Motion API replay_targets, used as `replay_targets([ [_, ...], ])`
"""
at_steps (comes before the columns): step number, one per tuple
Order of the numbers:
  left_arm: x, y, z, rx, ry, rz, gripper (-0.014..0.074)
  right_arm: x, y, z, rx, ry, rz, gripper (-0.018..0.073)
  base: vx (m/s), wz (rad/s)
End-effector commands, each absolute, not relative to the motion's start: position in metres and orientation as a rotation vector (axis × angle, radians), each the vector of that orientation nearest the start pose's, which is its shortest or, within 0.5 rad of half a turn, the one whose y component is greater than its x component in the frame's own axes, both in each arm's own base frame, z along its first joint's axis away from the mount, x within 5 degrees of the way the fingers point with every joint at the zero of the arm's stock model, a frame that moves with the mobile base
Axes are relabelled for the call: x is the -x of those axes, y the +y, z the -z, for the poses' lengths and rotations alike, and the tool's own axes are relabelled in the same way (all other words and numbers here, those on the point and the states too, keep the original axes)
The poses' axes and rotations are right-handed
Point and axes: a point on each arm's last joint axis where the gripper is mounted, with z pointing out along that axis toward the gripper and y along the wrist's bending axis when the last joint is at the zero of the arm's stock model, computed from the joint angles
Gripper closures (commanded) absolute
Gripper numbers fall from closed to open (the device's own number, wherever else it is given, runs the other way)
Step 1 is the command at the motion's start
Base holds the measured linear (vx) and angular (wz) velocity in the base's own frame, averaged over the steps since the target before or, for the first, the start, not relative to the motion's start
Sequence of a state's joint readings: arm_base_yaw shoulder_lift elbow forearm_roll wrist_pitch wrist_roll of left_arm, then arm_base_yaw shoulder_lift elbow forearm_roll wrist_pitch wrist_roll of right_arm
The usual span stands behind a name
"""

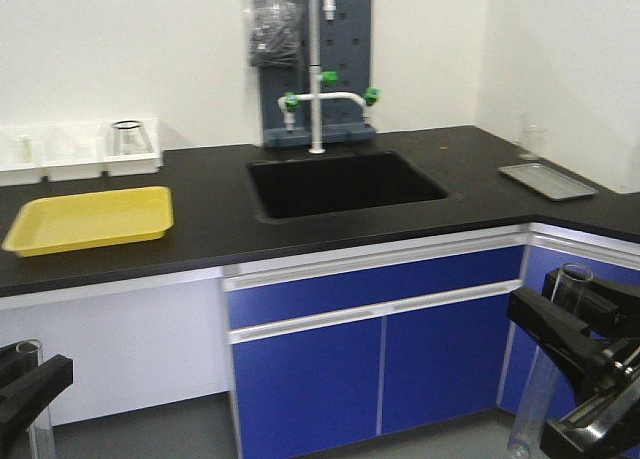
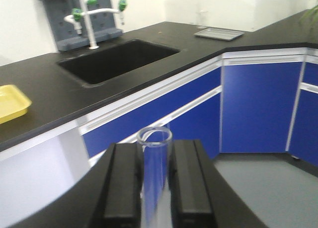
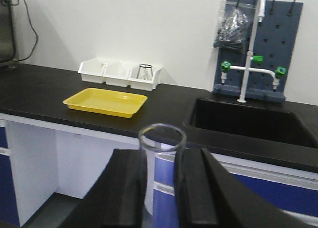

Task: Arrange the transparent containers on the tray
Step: 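Approach the yellow tray while holding both tubes upright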

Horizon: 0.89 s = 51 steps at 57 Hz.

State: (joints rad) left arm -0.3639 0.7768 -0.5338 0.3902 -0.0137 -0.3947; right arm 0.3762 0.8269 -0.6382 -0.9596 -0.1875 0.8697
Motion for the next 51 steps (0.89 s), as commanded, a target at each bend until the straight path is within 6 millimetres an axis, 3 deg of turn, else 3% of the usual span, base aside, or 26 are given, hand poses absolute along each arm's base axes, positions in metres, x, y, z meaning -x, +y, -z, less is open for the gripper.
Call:
replay_targets([
  [1,-0.1546,-0.0631,-0.3358,-0.308,1.588,0.327,0.0603,-0.1581,0.0796,-0.3674,0.478,1.436,-0.382,0.0572,-0.12,0.48],
  [51,-0.1546,-0.0631,-0.3358,-0.308,1.588,0.327,0.0603,-0.1583,0.0793,-0.3671,0.476,1.439,-0.379,0.0572,0.02,0.44],
])
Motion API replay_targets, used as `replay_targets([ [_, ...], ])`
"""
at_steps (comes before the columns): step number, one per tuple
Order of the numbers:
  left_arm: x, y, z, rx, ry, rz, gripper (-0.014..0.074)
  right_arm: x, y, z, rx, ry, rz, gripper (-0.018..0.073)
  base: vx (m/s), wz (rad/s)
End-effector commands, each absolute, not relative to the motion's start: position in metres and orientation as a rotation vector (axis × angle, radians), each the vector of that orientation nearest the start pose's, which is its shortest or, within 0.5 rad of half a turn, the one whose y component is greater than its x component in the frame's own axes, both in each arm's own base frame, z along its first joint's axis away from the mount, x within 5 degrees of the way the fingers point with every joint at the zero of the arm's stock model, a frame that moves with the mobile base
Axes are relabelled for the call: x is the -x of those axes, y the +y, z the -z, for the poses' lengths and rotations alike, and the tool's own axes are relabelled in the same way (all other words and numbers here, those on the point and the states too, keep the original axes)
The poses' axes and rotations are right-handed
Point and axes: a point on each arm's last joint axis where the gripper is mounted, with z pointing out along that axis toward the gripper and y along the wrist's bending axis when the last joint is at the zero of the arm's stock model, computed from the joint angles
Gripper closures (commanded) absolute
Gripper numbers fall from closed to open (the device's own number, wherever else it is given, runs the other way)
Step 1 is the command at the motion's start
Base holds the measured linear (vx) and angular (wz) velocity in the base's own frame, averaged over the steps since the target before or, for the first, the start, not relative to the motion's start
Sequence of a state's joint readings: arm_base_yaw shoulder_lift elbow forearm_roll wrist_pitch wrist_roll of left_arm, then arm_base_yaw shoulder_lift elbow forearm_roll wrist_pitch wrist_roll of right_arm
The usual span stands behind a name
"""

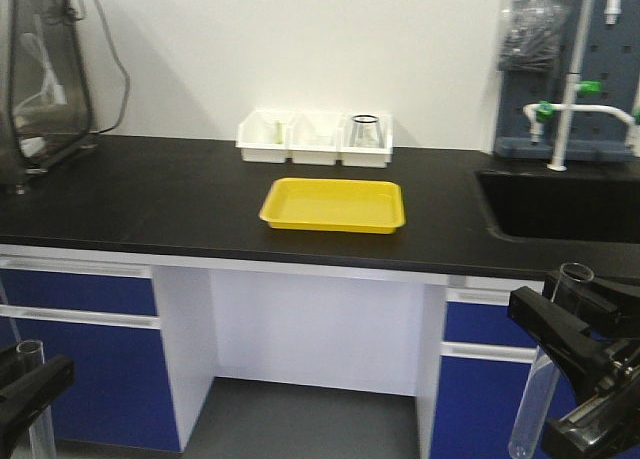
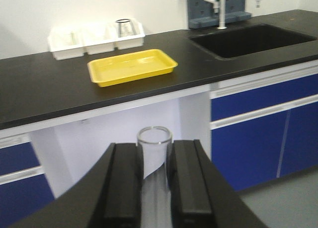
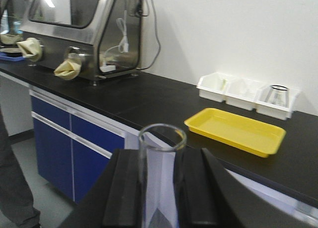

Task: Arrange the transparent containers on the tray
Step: 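Approach the yellow tray while holding both tubes upright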

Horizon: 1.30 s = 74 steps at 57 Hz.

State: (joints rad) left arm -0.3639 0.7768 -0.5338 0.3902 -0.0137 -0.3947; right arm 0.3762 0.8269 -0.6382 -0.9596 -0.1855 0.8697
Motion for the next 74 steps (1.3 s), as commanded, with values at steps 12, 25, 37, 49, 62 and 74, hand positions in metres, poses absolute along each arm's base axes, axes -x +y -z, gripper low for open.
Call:
replay_targets([
  [12,-0.1546,-0.0631,-0.3358,-0.308,1.588,0.327,0.0603,-0.1583,0.0793,-0.3671,0.476,1.439,-0.379,0.0572,0.19,0.36],
  [25,-0.1546,-0.0631,-0.3358,-0.308,1.588,0.327,0.0603,-0.1583,0.0793,-0.3671,0.476,1.439,-0.379,0.0572,0.26,0.19],
  [37,-0.1546,-0.0631,-0.3358,-0.308,1.588,0.327,0.0603,-0.1583,0.0793,-0.3671,0.476,1.439,-0.379,0.0572,0.34,-0.04],
  [49,-0.1546,-0.0631,-0.3358,-0.308,1.588,0.327,0.0603,-0.1583,0.0793,-0.3671,0.476,1.439,-0.379,0.0572,0.41,-0.23],
  [62,-0.1546,-0.0631,-0.3358,-0.308,1.588,0.327,0.0603,-0.1583,0.0793,-0.3671,0.476,1.439,-0.379,0.0572,0.41,-0.25],
  [74,-0.1546,-0.0631,-0.3358,-0.308,1.588,0.327,0.0603,-0.1583,0.0793,-0.3671,0.476,1.439,-0.379,0.0572,0.39,-0.23],
])
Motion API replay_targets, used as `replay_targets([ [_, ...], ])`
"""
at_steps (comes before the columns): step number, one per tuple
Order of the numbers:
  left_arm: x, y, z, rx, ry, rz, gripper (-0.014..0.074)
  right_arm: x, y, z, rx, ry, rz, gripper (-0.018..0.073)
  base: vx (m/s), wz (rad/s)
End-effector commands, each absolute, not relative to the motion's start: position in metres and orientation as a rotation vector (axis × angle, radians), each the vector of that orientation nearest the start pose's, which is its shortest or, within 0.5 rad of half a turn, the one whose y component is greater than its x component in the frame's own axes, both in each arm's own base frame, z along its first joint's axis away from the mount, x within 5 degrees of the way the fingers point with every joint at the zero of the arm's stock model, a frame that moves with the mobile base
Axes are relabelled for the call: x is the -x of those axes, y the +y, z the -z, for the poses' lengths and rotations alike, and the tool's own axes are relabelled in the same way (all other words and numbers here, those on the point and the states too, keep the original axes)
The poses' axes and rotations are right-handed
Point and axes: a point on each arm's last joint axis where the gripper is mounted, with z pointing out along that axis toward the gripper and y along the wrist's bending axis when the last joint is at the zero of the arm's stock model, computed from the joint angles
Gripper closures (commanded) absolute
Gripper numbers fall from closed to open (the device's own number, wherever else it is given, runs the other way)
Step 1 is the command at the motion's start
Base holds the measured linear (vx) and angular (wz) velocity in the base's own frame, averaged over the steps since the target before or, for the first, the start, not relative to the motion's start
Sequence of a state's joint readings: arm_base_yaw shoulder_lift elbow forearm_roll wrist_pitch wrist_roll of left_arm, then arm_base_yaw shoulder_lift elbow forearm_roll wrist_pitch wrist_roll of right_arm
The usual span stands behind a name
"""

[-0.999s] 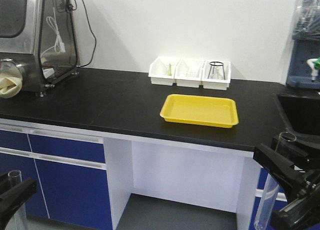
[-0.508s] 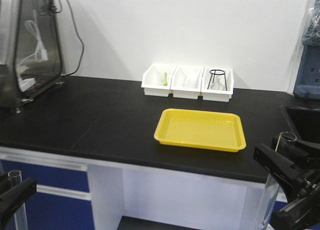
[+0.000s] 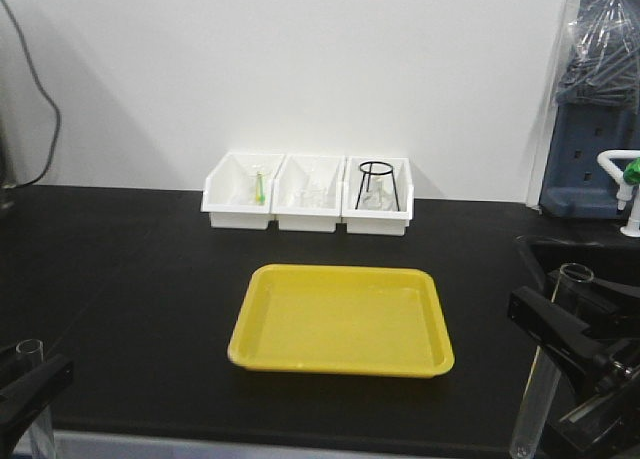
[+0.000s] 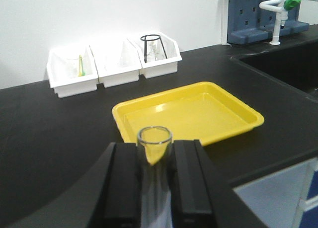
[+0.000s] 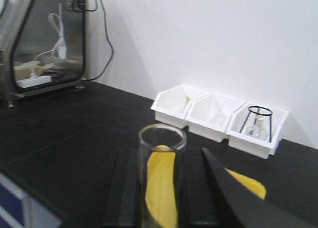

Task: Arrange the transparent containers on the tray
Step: 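Approach the yellow tray while holding both tubes upright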

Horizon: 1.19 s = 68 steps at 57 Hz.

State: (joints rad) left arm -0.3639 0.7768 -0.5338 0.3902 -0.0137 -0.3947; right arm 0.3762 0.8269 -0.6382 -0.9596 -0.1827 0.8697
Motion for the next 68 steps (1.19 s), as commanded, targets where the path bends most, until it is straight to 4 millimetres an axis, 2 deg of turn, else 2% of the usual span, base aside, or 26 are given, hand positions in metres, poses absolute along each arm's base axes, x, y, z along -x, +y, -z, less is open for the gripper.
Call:
replay_targets([
  [1,-0.1546,-0.0631,-0.3358,-0.308,1.588,0.327,0.0603,-0.1583,0.0793,-0.3671,0.476,1.439,-0.379,0.0572,0.38,-0.21],
  [42,-0.1546,-0.0631,-0.3358,-0.308,1.588,0.327,0.0603,-0.1583,0.0793,-0.3671,0.475,1.440,-0.378,0.0572,0.35,-0.09],
  [68,-0.1546,-0.0631,-0.3358,-0.308,1.588,0.327,0.0603,-0.1583,0.0793,-0.3671,0.476,1.439,-0.379,0.0572,0.14,-0.03],
])
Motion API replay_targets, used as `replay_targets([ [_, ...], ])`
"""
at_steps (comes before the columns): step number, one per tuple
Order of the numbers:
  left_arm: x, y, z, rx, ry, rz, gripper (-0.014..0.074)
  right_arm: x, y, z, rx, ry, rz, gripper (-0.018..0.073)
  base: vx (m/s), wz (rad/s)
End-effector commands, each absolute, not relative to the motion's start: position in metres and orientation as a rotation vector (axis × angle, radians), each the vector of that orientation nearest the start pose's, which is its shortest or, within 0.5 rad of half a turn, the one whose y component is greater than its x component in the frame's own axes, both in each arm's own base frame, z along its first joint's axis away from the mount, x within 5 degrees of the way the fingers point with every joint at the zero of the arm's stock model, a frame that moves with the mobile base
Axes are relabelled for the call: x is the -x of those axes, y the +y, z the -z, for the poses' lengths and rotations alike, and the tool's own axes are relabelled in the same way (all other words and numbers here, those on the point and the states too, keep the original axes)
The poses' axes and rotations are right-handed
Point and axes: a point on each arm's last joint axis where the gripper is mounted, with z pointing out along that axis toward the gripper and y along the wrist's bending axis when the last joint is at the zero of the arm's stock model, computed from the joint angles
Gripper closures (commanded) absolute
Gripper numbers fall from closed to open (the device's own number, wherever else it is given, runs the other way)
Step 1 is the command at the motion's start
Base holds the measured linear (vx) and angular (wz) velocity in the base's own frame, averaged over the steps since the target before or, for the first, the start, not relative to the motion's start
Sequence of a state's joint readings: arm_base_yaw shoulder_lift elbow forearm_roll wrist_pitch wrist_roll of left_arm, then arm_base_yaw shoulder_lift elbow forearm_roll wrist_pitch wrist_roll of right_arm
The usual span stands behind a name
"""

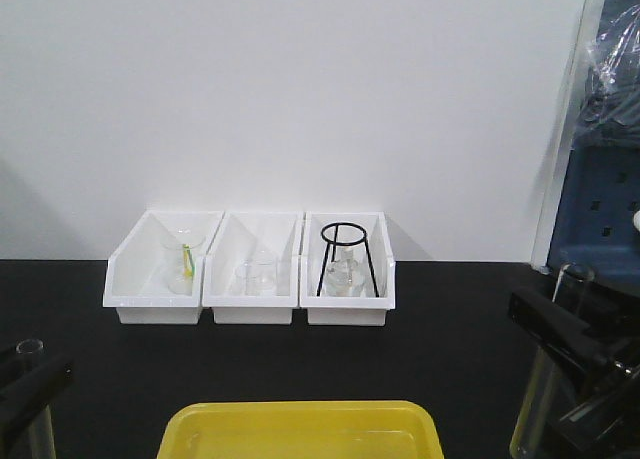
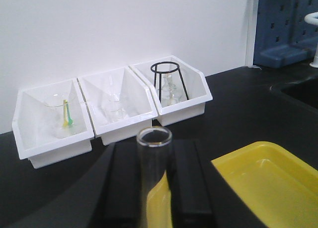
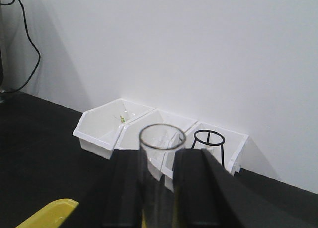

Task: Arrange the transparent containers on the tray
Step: 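Approach the yellow tray while holding both tubes upright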

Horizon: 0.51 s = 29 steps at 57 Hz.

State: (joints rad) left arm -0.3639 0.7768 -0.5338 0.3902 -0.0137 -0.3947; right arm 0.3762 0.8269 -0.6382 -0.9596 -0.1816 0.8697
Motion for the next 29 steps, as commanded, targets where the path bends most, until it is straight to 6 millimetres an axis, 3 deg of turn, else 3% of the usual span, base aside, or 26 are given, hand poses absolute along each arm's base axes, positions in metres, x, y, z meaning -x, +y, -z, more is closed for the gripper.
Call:
replay_targets([
  [1,-0.1546,-0.0631,-0.3358,-0.308,1.588,0.327,0.0603,-0.1583,0.0793,-0.3671,0.476,1.439,-0.379,0.0572,0.03,0.00],
  [29,-0.1546,-0.0631,-0.3358,-0.308,1.588,0.327,0.0603,-0.1583,0.0793,-0.3671,0.476,1.439,-0.379,0.0572,0.00,0.00],
])
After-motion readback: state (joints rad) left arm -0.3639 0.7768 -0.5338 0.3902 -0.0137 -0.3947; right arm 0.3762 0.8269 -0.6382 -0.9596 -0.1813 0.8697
